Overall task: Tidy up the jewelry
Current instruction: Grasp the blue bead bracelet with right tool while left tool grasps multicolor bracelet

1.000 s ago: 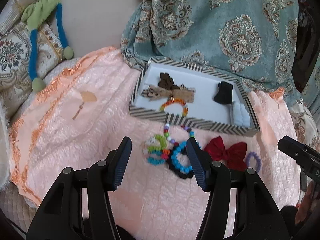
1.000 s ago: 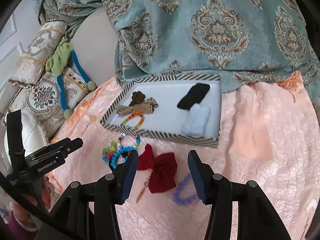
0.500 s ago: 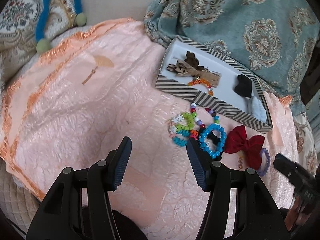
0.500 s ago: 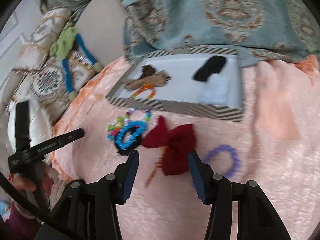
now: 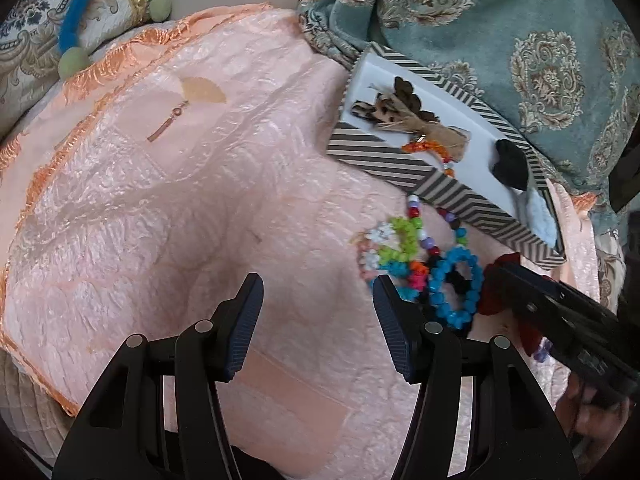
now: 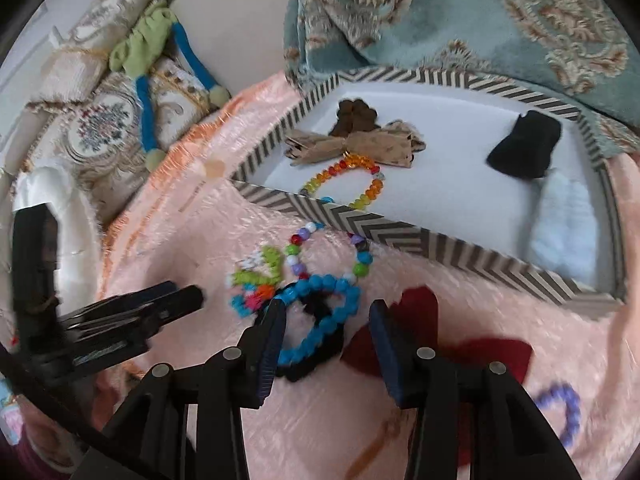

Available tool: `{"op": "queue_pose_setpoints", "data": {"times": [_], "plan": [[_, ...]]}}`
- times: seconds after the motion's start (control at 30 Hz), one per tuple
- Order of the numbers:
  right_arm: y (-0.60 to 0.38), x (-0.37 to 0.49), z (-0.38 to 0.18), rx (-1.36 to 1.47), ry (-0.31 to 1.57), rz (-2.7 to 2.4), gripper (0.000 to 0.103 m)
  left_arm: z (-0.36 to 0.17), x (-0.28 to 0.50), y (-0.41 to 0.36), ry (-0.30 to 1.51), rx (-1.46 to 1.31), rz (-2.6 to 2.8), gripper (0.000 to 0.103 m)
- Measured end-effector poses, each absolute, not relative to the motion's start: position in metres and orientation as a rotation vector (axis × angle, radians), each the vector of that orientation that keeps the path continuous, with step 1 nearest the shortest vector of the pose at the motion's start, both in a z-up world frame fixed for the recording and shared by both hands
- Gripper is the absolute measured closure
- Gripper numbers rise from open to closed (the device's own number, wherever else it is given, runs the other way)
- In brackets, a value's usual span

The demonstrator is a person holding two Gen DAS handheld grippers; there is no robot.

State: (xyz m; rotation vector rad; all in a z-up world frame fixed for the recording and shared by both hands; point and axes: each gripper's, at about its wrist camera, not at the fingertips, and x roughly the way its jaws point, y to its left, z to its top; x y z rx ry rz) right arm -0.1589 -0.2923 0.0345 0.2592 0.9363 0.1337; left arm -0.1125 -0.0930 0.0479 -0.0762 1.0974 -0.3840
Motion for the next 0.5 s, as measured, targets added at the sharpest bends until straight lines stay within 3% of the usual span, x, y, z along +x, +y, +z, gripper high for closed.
{"op": "queue_pose_setpoints", "data": {"times": [0.13,0.23,0.5], "plan": [[-0.293,-0.143,0.018,0.22,0.97,0.11,0.072,0.046,-0.11,-0.092,1.092,-0.059,-0.397,0.046],[-0.297,-0.145,0.015,0.197,0.959,0.098,0.095,0.044,-0.108,-0.095,1.089,-0.043,-0.418,0.046],[-0.309,-0.172,0.048,0.256,0.855,0.137,0.095,0.041,-0.101,-0.116,1.068,0.006,-0.456,0.042]]}}
